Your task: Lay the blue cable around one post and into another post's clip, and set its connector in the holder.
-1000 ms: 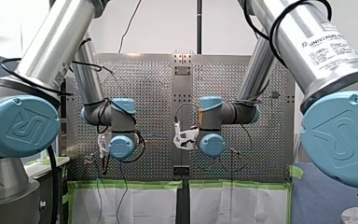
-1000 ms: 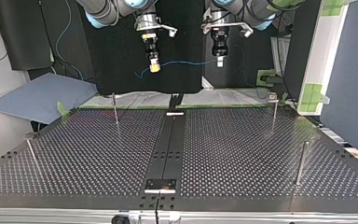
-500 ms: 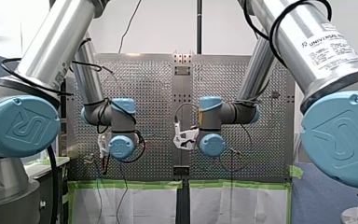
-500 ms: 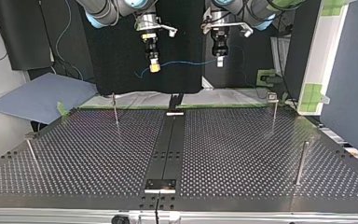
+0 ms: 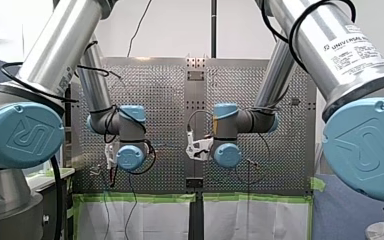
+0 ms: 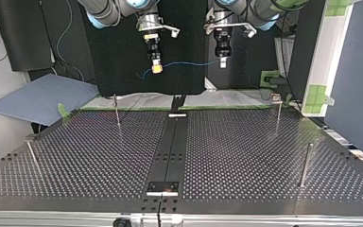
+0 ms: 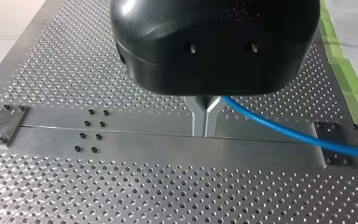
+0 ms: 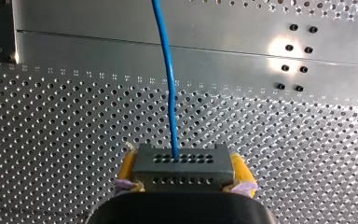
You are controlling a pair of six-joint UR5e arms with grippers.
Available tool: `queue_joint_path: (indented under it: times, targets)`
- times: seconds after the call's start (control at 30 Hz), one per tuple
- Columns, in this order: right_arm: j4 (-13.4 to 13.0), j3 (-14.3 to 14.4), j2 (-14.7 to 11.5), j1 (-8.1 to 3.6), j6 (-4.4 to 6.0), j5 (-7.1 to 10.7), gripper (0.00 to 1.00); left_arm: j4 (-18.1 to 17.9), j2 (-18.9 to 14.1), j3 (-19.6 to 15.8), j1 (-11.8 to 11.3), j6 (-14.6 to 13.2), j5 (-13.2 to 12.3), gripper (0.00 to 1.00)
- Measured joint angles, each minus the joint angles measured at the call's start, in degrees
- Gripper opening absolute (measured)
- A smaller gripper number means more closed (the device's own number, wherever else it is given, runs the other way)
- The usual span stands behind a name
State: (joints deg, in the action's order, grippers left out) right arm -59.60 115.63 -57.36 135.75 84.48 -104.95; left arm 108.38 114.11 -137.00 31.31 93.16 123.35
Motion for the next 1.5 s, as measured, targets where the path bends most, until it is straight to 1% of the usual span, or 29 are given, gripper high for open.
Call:
queue_joint_path:
  times: [1.4, 1.47, 1.5]
  targets:
    - [0.4, 0.0, 0.0, 0.01, 0.00, 0.00, 0.00, 0.1, -0.2, -0.1, 0.0, 0.0, -0.1, 0.00]
    - [0.6, 0.2, -0.2, 0.23, 0.22, 0.23, 0.00, -0.2, -0.5, -0.4, 0.3, -0.3, -0.4, 0.00]
    - [0.9, 0.6, -0.5, 0.51, 0.55, 0.52, 0.00, -0.6, -0.9, -0.8, 0.6, -0.6, -0.8, 0.00]
